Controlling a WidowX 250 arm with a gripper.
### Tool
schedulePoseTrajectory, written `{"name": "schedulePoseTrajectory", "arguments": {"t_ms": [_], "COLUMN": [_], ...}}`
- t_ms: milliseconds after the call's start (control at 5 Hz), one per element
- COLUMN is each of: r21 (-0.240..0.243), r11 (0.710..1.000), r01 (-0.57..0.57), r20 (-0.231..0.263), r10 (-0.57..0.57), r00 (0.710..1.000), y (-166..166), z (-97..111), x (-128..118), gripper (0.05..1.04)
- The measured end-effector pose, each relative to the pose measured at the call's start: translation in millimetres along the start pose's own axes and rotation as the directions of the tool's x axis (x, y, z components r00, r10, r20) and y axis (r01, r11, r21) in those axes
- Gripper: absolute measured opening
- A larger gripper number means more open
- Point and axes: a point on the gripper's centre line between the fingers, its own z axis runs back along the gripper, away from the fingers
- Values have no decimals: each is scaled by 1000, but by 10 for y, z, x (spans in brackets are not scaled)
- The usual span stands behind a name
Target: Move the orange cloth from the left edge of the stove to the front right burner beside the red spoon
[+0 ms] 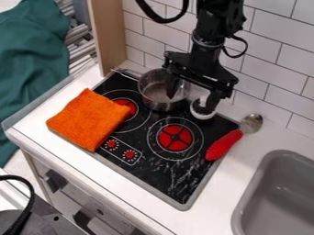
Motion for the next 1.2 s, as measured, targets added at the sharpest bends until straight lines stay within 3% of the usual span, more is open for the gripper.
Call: {"name": "schedulePoseTrajectory", "arguments": {"t_ms": [200,600,800,1200], "r21": [5,-12,-26,-51], "r11": [1000,993,987,989], "r01": [0,-115,-158,-142], "r20": [-38,-52,-16,10], "r10": [0,114,157,143], "r00": [999,992,987,990], "y": [28,898,1334,1674], "z": [-127,-352,-451,-709], "x": [-91,-449,-532,-501], "gripper": [1005,1005,1005,1005]}}
